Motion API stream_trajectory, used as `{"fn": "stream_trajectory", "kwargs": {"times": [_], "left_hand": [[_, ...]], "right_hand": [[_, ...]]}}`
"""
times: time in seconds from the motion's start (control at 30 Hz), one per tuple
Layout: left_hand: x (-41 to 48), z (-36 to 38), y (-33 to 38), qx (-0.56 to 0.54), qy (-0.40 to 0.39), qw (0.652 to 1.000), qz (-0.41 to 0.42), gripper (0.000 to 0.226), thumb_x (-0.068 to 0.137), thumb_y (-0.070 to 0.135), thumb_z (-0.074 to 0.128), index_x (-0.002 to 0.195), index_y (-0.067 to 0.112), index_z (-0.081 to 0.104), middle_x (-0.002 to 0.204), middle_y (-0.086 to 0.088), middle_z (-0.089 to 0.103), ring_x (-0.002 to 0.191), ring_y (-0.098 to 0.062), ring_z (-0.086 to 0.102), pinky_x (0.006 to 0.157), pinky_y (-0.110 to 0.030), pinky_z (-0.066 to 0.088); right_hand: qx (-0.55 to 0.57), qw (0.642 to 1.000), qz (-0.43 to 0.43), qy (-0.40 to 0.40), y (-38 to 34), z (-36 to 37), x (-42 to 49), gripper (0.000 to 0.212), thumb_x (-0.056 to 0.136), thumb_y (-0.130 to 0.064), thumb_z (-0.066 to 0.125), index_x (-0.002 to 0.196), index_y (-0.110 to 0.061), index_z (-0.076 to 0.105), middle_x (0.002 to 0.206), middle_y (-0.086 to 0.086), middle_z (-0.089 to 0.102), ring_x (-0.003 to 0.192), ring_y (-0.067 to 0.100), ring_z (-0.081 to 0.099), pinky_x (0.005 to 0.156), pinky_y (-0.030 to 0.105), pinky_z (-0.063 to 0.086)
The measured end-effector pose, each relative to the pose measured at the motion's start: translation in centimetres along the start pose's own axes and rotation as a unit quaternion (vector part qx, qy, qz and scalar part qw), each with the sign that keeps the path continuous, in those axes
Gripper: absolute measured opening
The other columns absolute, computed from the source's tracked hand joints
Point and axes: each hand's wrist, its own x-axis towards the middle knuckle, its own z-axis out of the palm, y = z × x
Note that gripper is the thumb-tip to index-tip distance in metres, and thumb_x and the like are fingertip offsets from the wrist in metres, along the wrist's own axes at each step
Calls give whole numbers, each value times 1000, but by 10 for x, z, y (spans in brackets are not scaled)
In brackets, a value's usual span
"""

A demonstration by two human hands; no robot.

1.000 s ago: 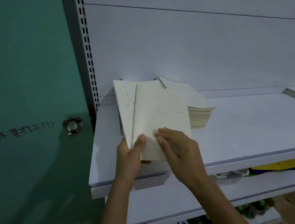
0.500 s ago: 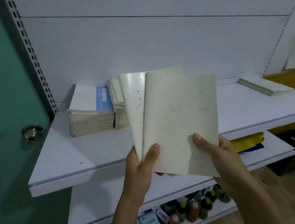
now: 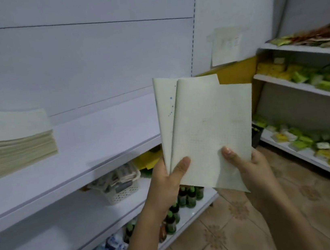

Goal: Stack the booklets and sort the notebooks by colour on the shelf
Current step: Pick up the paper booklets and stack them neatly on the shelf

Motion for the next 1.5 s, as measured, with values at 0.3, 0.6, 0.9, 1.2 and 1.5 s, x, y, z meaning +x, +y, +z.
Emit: {"fn": "stream_trajectory", "kwargs": {"times": [0.3,0.6,0.9,1.2,1.5], "left_hand": [[65,40,-36,19,-22,999,-23,35,78,40,67,109,24,63,102,13,71,95,-5,67,72,-16,52],[220,67,-71,-8,-46,998,-48,32,76,47,71,100,26,67,90,6,73,83,-9,69,63,-24,54],[354,76,-95,4,-6,996,-92,8,97,37,45,103,32,44,97,1,60,75,-8,66,55,-24,53],[409,63,-113,199,39,979,-34,35,88,50,54,117,39,37,97,27,56,84,4,61,65,-18,56],[475,96,-136,337,157,927,-42,94,64,55,78,140,27,30,133,8,49,117,-13,50,93,-36,50]], "right_hand": [[-23,998,-19,56,22,-43,61,16,81,-35,65,96,-29,63,86,-25,69,75,-6,65,49,9,47],[-59,992,-28,107,22,-64,208,14,83,-38,65,96,-33,61,93,-12,69,84,10,65,61,25,48],[-32,991,3,130,43,-59,348,9,87,-29,66,94,-31,61,100,-5,67,89,18,63,72,37,54],[-58,995,31,81,57,-50,452,11,86,-34,67,90,-30,57,91,-13,63,83,9,60,57,21,45],[-101,992,-13,-70,46,-72,566,9,87,-28,67,91,-32,60,84,-16,68,79,8,65,55,17,48]]}}
